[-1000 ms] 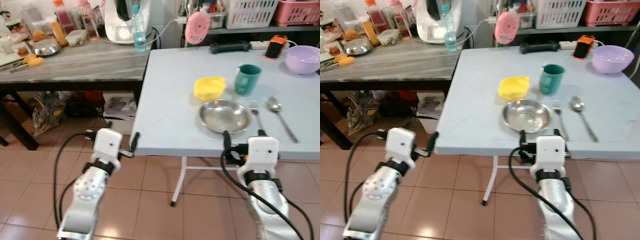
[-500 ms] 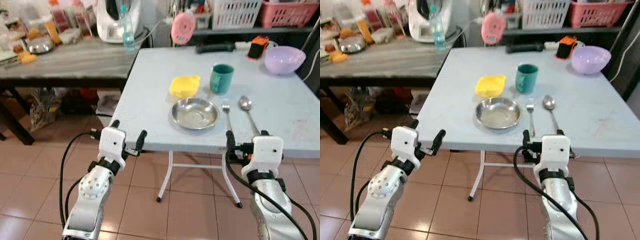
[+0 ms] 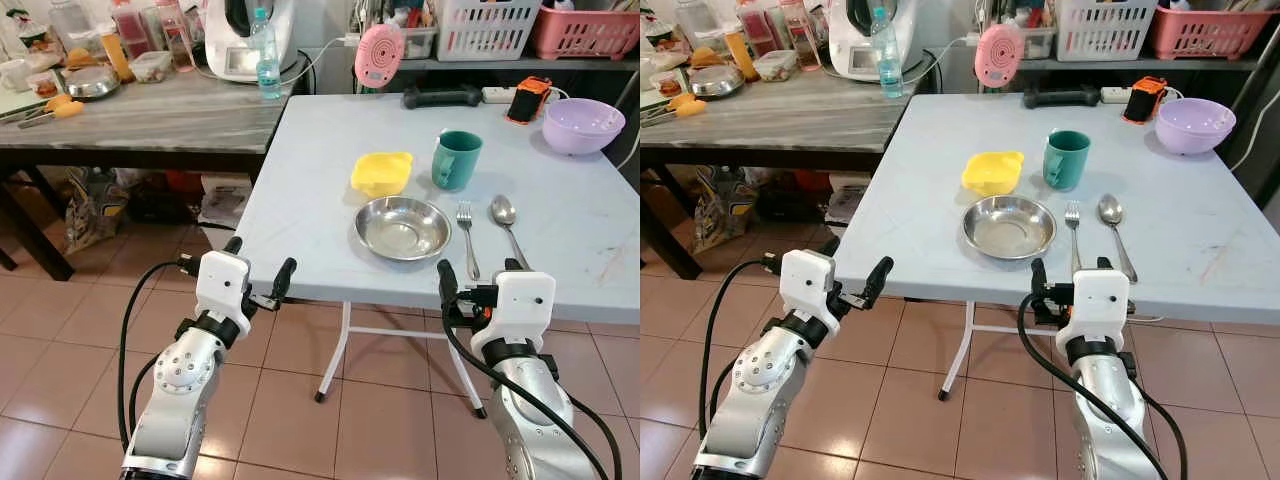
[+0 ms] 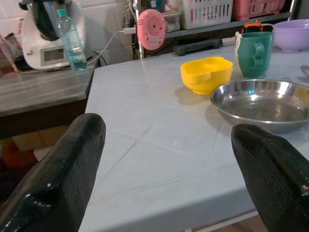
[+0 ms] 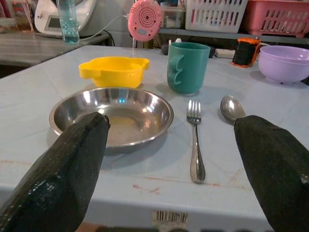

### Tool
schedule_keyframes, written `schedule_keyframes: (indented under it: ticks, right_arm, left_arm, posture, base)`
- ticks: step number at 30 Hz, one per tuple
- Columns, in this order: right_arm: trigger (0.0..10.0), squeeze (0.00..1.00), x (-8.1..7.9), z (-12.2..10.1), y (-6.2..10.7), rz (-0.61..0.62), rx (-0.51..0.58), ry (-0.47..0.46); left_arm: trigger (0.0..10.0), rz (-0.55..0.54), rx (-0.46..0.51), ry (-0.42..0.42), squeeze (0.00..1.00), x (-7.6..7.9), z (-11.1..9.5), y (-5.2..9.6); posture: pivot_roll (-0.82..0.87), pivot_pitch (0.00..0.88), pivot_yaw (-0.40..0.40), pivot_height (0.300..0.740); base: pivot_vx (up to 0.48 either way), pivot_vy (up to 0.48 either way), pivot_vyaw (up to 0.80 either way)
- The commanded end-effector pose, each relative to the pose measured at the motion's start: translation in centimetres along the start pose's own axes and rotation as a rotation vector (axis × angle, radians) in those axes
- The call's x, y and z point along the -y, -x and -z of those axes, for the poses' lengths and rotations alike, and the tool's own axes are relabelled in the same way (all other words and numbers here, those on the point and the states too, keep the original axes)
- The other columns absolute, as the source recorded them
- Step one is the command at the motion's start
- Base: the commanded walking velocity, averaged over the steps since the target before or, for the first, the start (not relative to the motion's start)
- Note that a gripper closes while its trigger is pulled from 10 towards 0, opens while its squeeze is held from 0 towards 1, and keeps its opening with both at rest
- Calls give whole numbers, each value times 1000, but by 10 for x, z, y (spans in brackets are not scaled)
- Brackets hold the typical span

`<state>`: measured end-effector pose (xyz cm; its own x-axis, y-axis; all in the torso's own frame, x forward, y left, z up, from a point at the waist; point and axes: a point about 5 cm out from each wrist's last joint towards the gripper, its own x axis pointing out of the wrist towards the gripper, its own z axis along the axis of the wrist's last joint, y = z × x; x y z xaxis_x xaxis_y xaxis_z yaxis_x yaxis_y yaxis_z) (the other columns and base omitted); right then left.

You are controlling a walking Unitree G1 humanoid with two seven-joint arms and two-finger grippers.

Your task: Setting the table

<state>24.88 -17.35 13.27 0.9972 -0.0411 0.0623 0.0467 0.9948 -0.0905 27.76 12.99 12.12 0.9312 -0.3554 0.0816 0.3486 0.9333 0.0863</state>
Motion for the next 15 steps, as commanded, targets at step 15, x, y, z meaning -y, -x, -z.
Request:
schedule_keyframes:
  ticks: [15]
  right_arm:
    - [10000,0,2,-5,1,15,25,3]
  left_arm:
    - [10000,37,4,8,0,3,-1,0]
  posture:
    - [-114,28,77,740]
  base:
    - [439,0,0]
